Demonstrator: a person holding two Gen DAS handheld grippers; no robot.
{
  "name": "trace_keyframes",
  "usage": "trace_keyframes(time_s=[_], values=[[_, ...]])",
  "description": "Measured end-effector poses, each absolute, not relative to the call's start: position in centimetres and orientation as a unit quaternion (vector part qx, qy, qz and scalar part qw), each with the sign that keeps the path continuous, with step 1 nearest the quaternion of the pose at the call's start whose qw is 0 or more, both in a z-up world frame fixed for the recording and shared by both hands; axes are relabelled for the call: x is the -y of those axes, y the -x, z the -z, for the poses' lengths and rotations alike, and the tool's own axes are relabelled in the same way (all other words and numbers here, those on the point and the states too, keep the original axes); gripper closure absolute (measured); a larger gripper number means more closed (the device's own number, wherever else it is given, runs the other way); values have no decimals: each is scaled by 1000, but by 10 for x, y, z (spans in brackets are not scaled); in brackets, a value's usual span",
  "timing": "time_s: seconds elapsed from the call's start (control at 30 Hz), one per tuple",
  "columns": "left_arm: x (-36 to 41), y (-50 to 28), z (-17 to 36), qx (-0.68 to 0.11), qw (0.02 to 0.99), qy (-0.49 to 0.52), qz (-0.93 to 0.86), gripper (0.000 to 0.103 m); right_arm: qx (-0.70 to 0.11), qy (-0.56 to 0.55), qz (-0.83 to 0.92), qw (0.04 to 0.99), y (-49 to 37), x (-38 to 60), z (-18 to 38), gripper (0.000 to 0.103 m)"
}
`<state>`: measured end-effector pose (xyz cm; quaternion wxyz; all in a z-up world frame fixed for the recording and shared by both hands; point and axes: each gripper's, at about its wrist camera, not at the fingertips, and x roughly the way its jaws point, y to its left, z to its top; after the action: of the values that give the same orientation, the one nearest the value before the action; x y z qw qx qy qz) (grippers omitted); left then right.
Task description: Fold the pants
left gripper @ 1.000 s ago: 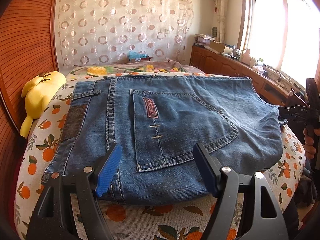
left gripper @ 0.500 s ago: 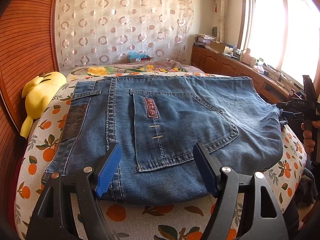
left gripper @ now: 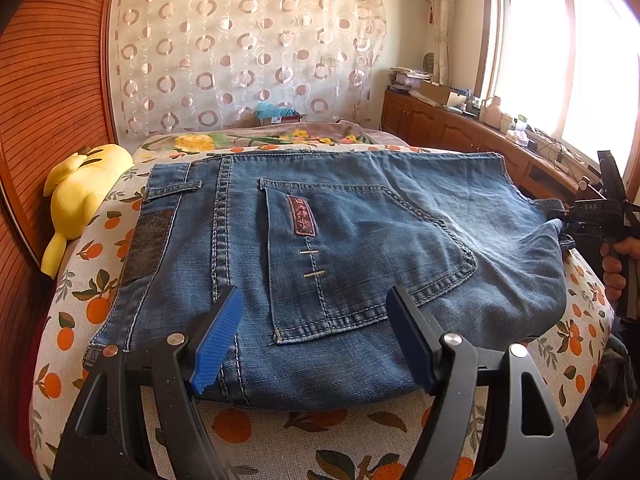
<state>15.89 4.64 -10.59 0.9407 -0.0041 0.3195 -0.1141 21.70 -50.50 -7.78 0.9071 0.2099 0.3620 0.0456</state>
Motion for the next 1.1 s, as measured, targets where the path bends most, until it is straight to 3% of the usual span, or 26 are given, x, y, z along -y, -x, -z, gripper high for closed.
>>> trace_keyframes(time_s=[0.1,0.53,0.9,1.1], values=[[-47,-158,106,-318,941,4,112,28,-353,-217,-68,908,-217,502,71,94],[-84,-133,84,-290,954,17,79,28,-309,-121,-228,915,-215,353,14,95],[-159,-107,63,-266,963,41,6,28,-339,-52,-399,850,-175,171,29,98],[-174,-106,65,-271,961,53,-7,28,-357,-21,-413,837,-153,137,47,97]])
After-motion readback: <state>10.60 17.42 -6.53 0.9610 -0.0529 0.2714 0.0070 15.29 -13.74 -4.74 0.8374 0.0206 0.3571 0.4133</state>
